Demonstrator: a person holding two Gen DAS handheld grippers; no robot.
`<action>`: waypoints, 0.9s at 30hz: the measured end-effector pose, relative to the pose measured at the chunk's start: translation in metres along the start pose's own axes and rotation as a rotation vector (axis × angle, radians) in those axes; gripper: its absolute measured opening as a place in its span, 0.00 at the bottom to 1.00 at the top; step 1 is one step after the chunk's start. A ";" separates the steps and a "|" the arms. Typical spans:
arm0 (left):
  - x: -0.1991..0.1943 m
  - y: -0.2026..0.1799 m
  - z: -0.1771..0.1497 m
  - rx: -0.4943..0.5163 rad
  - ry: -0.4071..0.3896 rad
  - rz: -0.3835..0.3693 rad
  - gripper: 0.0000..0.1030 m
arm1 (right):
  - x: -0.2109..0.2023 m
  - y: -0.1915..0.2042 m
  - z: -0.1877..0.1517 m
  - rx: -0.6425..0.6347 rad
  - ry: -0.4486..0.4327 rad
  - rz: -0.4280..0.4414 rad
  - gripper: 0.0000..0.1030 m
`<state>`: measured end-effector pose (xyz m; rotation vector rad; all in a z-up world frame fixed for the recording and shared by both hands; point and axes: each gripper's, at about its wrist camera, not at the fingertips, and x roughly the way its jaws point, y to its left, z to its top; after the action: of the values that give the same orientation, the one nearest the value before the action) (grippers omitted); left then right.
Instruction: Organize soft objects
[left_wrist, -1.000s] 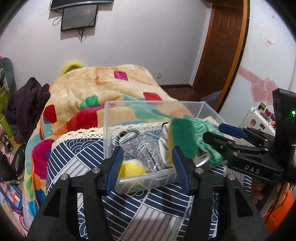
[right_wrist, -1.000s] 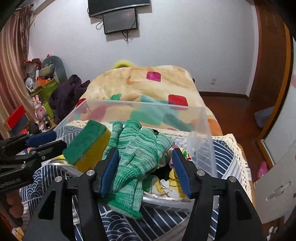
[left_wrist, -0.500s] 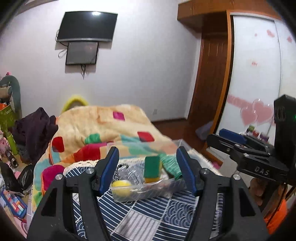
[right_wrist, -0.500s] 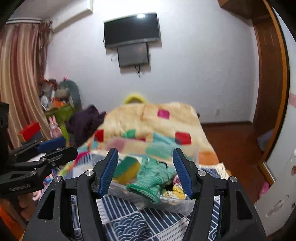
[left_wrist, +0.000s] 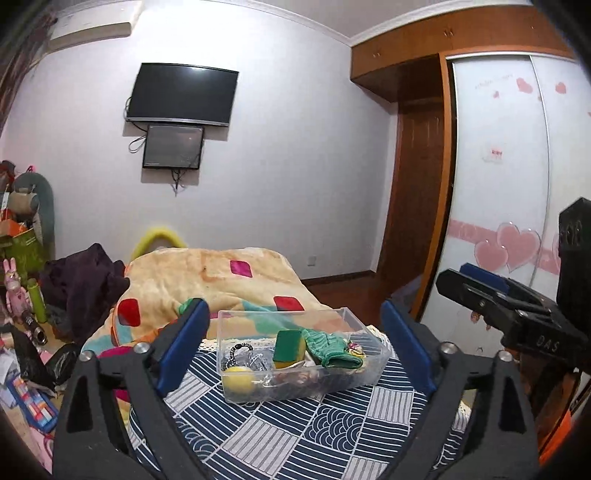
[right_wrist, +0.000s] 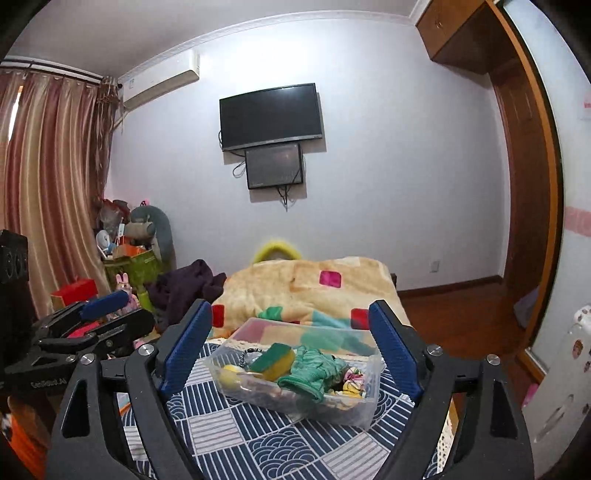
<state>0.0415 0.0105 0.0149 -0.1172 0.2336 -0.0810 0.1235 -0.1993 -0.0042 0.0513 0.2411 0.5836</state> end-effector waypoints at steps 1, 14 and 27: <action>-0.003 0.000 -0.001 -0.008 -0.006 0.008 0.96 | 0.000 0.001 0.000 -0.001 -0.004 0.002 0.83; -0.019 -0.003 -0.005 0.010 -0.050 0.064 1.00 | -0.015 0.006 -0.007 -0.004 -0.049 -0.020 1.00; -0.018 -0.008 -0.008 0.024 -0.048 0.054 1.00 | -0.016 0.001 -0.014 0.009 -0.038 -0.028 1.00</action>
<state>0.0218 0.0033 0.0124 -0.0890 0.1872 -0.0271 0.1064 -0.2076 -0.0145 0.0679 0.2078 0.5535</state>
